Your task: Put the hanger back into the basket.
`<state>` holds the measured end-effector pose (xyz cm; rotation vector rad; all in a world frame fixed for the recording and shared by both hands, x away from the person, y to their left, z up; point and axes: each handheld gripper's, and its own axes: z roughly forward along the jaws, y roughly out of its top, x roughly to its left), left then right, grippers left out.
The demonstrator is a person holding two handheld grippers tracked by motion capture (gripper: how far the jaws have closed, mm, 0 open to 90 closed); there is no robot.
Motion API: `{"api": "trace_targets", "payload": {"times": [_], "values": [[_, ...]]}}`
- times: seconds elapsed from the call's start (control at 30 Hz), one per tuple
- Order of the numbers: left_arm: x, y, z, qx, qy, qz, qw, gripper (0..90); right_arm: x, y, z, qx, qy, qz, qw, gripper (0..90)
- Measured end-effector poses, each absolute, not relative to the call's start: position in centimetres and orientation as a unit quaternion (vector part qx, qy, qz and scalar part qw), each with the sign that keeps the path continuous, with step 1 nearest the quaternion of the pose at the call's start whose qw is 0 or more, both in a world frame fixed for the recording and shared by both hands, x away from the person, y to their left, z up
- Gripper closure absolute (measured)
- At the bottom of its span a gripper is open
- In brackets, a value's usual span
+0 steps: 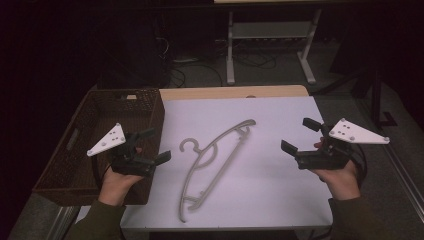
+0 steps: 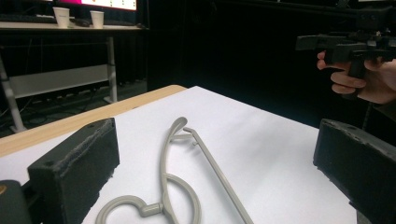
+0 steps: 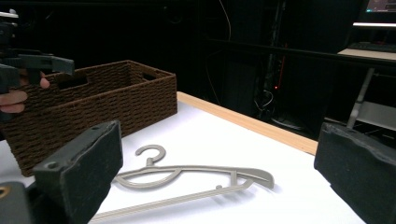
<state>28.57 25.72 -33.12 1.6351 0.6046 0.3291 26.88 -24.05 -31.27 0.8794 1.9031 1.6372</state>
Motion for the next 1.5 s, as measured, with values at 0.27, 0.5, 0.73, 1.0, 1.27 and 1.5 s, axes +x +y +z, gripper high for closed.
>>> {"api": "trace_targets", "payload": {"times": [0.27, 0.5, 0.73, 1.0, 1.27, 1.5], "values": [[28.5, 24.9, -32.7, 0.731, 0.282, 0.145, 0.604, 0.0, 27.0, -23.7, -31.5, 0.326, 0.707, 0.584, 0.231, 0.4], [28.3, 23.1, -32.9, 0.762, 0.277, 0.145, 0.568, 0.0, 27.3, -23.1, -32.2, 0.33, 0.726, 0.56, 0.223, 0.4], [28.4, 21.3, -33.9, 0.787, 0.277, 0.131, 0.536, 0.0, 27.5, -22.6, -32.9, 0.329, 0.744, 0.542, 0.212, 0.4], [28.5, 19.7, -35.3, 0.809, 0.275, 0.116, 0.507, 0.0, 27.9, -22.0, -33.9, 0.329, 0.765, 0.517, 0.2, 0.5], [28.9, 18.5, -37.7, 0.82, 0.283, 0.097, 0.489, 0.0, 28.5, -21.0, -35.2, 0.332, 0.782, 0.495, 0.185, 2.5], [29.0, 18.2, -38.8, 0.82, 0.282, 0.093, 0.489, 0.0, 29.7, -20.0, -36.0, 0.34, 0.794, 0.473, 0.172, 14.6]]}}
